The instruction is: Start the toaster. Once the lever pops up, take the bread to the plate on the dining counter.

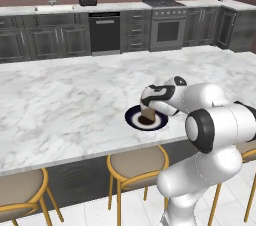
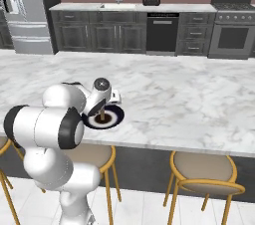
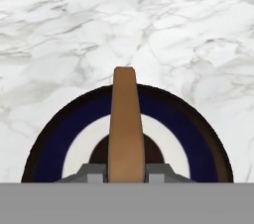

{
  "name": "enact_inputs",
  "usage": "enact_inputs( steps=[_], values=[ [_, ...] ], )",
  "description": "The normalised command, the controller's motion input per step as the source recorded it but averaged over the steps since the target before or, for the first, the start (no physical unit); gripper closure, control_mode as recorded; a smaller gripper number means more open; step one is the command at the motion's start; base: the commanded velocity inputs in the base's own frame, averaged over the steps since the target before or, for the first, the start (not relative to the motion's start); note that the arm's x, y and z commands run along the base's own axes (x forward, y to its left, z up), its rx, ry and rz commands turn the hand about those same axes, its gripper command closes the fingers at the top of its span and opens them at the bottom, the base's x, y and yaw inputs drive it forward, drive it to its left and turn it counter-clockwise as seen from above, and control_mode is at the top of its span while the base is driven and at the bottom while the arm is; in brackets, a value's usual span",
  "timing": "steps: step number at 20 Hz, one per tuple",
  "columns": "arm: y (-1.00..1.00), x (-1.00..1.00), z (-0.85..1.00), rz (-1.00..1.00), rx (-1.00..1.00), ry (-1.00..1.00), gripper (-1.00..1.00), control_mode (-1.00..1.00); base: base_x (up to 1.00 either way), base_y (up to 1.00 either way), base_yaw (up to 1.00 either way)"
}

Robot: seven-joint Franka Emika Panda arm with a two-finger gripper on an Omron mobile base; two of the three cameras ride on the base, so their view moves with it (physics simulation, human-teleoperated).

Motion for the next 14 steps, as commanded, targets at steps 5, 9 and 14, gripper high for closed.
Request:
enact_inputs(
  steps=[5, 9, 14],
  values=[
    [0.02, -0.02, -0.06, 0.00, 0.00, -0.04, 1.00, -1.00, 0.00, 0.00, 0.00],
    [0.02, 0.00, -0.07, 0.00, 0.00, -0.05, 1.00, -1.00, 0.00, 0.00, 0.00],
    [0.00, -0.06, -0.14, 0.00, 0.00, -0.08, 1.00, -1.00, 0.00, 0.00, 0.00]
  ],
)
